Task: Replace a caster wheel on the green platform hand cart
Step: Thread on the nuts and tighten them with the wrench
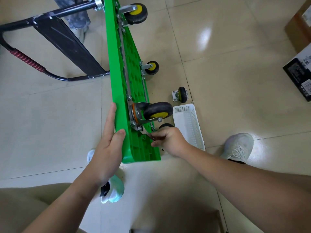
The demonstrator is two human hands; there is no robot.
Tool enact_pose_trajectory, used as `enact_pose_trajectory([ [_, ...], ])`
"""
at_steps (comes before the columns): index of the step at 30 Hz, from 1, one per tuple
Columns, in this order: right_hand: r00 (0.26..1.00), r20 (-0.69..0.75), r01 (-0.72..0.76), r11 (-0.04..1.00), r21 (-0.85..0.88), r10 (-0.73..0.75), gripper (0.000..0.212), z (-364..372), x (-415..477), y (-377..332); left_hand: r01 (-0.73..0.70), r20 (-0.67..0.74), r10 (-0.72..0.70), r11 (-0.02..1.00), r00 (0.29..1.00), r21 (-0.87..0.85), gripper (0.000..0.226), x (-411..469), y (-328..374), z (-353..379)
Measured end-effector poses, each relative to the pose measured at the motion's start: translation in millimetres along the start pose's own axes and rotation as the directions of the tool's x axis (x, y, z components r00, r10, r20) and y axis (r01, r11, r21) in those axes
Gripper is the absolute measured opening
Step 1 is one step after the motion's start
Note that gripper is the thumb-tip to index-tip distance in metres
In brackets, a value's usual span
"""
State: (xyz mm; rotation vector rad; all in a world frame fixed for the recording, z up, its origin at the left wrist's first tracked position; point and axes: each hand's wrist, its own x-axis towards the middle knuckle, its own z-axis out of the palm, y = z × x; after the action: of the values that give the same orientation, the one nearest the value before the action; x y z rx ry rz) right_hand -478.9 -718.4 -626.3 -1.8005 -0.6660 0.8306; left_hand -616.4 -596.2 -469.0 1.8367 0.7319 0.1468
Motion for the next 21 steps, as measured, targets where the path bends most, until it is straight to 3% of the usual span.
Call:
enact_pose_trajectory([
  [7,0.994,0.042,-0.105,0.991,0.082,0.102,0.04,6,-13,-9,0.017,-0.014,-0.017,1.0,1.0,-0.011,0.063,1,2,3],
  [12,0.961,0.138,-0.263,0.947,0.185,0.24,0.042,-3,-39,-28,0.025,-0.011,-0.025,1.0,1.0,-0.009,0.063,1,-2,1],
  [20,0.894,0.254,-0.448,0.755,0.479,0.37,0.007,0,-67,-74,0.038,0.003,-0.038,0.999,0.999,-0.029,0.066,0,-1,-1],
  [21,0.887,0.251,-0.461,0.738,0.493,0.387,0.011,1,-68,-76,0.043,0.005,-0.043,0.999,0.999,-0.024,0.066,0,-1,-1],
])
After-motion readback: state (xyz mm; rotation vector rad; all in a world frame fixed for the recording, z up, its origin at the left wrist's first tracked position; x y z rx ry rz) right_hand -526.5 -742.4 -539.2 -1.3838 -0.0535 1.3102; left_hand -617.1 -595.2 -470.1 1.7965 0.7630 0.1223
